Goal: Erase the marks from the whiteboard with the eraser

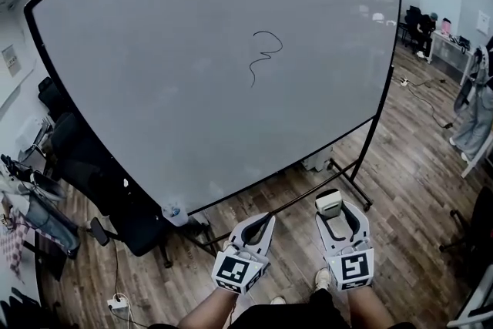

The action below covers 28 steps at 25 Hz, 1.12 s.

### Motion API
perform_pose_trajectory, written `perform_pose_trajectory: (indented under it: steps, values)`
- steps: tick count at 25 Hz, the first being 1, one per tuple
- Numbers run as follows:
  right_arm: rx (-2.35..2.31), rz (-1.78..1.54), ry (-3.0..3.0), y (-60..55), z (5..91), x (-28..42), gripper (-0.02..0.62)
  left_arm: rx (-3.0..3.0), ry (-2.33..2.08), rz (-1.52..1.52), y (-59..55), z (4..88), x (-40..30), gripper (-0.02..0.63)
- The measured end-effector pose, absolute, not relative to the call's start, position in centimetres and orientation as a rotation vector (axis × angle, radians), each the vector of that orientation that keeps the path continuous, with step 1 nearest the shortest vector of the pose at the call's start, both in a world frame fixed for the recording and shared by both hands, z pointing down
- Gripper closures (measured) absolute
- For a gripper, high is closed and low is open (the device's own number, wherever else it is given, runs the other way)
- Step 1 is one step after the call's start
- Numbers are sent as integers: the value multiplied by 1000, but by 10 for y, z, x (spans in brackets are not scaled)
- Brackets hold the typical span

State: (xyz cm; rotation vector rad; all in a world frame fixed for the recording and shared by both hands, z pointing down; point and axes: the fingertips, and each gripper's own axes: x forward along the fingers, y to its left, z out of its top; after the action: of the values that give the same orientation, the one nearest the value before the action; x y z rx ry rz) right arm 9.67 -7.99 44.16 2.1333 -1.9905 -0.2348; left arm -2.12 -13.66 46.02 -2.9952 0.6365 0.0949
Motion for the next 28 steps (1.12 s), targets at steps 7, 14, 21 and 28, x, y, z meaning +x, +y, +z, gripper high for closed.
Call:
perform_pose_trajectory:
  steps: [7, 14, 21, 28]
  values:
    - [2052, -317, -2048, -140, 424, 127, 347, -2958, 766, 99, -177, 455, 1, 588]
    - [1869, -501, -2145, -203, 384, 155, 347, -2899, 930, 89, -210, 442, 31, 588]
    - [1648, -757, -2138, -251, 336, 166, 347, -2803, 1123, 83, -227, 421, 41, 588]
    - [1511, -977, -2046, -287, 299, 167, 347, -2697, 1266, 92, -242, 406, 47, 588]
